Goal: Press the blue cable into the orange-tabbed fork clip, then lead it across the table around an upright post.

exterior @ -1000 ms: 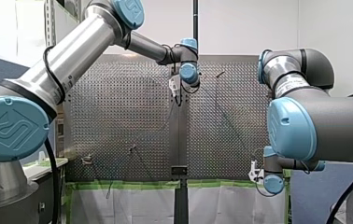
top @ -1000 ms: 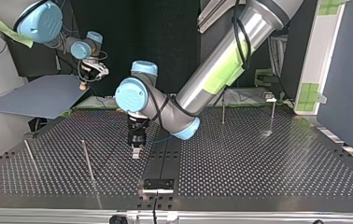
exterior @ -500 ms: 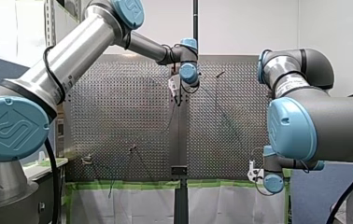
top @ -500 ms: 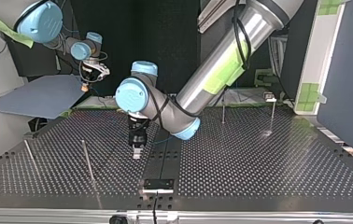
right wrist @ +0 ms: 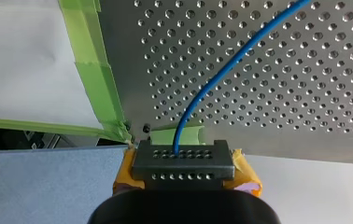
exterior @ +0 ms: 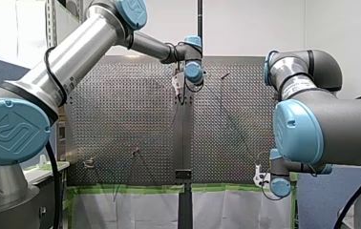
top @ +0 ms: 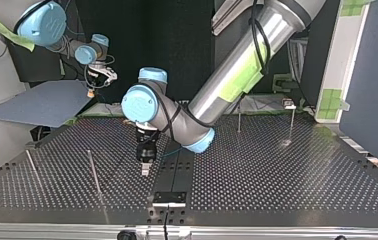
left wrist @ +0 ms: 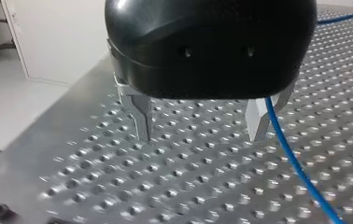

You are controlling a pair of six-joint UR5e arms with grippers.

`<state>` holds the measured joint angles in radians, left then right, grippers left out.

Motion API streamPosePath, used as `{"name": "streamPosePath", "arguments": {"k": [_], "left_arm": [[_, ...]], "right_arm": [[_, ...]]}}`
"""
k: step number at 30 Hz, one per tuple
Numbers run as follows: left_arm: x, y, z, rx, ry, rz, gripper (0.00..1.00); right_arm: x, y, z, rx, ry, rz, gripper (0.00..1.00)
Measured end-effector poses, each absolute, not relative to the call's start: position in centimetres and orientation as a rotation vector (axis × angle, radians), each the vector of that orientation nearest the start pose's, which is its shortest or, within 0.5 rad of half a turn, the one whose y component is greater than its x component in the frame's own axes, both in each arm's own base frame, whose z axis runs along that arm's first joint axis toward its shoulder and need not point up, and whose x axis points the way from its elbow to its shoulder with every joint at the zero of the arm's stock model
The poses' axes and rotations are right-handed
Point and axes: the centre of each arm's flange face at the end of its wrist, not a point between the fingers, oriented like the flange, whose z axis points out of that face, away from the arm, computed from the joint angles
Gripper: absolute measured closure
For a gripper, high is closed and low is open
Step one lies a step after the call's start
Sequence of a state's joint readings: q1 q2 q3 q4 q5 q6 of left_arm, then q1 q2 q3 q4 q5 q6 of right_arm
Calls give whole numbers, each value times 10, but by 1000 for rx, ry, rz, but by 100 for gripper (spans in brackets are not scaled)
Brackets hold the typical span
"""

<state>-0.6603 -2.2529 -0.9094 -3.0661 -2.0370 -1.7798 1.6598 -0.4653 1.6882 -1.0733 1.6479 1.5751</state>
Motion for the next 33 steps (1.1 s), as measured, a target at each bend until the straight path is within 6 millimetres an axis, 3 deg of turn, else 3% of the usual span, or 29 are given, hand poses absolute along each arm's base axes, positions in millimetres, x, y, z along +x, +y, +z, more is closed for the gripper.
{"name": "streamPosePath", "arguments": {"k": [7, 19, 33], "left_arm": [[540, -533, 403, 9, 1512, -321, 0], [523, -533, 453, 134, 1461, -332, 0], [524, -536, 458, 213, 1456, -385, 0]], "right_arm": [[176, -583, -130, 1340, -1311, 1123, 100], [180, -580, -132, 1363, -1322, 1113, 100], [182, -578, -132, 1374, -1326, 1108, 100]]}}
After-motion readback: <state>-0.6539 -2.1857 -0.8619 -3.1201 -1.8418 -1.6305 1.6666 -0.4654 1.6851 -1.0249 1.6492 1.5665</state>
